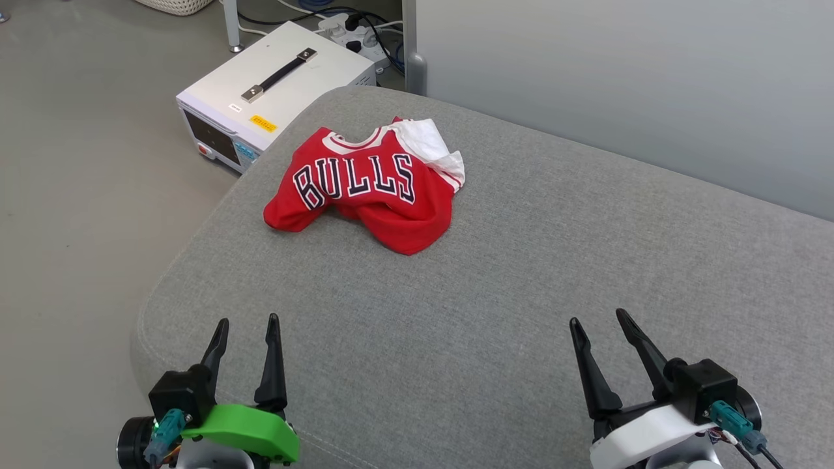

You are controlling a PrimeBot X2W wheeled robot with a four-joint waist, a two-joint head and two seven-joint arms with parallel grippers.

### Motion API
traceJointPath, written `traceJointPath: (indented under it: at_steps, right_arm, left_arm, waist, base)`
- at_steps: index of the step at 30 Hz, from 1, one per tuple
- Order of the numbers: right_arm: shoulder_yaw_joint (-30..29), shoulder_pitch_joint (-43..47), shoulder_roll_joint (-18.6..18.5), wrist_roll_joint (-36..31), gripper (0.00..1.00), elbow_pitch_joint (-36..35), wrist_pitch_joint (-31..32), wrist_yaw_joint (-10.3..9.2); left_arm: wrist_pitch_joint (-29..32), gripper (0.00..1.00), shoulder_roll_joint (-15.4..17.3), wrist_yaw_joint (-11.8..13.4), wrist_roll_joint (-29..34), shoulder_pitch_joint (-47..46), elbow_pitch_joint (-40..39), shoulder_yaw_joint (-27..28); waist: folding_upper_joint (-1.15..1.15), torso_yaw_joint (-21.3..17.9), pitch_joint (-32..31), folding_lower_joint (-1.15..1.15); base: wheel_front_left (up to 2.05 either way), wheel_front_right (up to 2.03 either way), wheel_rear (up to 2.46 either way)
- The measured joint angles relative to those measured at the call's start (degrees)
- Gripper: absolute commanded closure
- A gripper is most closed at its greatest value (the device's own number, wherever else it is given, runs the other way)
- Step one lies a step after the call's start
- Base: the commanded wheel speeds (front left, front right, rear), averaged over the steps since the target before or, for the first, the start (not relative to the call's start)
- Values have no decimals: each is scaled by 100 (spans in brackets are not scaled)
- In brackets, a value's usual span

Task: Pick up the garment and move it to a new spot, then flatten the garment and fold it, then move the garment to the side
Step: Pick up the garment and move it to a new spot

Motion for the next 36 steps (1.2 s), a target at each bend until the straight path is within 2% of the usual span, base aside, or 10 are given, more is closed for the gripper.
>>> traceJointPath:
  at_steps: [8, 12, 14, 19, 27, 30, 36]
  right_arm:
    - [57, -12, 0, -88, 0, -12, 0, 0]
    - [76, -121, 1, -256, 0, -31, 0, 1]
    - [56, -217, 1, -338, 0, -54, 0, 0]
    - [57, -395, 3, -537, 0, -121, 0, 0]
    - [103, -711, 1, -809, 0, -293, 0, 0]
    - [144, -809, 1, -812, 0, -338, 0, 0]
    - [185, -959, 1, -818, 0, -405, 0, 0]
  left_arm:
    - [0, 0, 2, -97, -100, -47, 55, 20]
    - [-1, 0, 124, -221, -190, -513, 367, -45]
    - [42, 0, 311, -266, -265, -872, 589, -192]
    - [937, 0, 1087, -285, -660, -2007, 1036, -884]
    - [2817, 0, 2351, -307, -2394, -3663, 1357, -2054]
    - [3260, 0, 2866, -307, -2744, -4099, 1513, -2345]
    - [3904, 0, 3293, -308, -3587, -4727, 1908, -2724]
  waist:
    - [0, -104, 152, 0]
    - [0, -204, 330, 0]
    - [0, -261, 443, 0]
    - [0, -452, 807, 0]
    - [1, -841, 1492, 1]
    - [1, -1013, 1735, 1]
    - [1, -1381, 2169, 1]
  base:
    - [0, 0, 0]
    - [0, 0, 0]
    - [0, 0, 0]
    - [0, 0, 0]
    - [0, 0, 0]
    - [0, 0, 0]
    - [0, 0, 0]
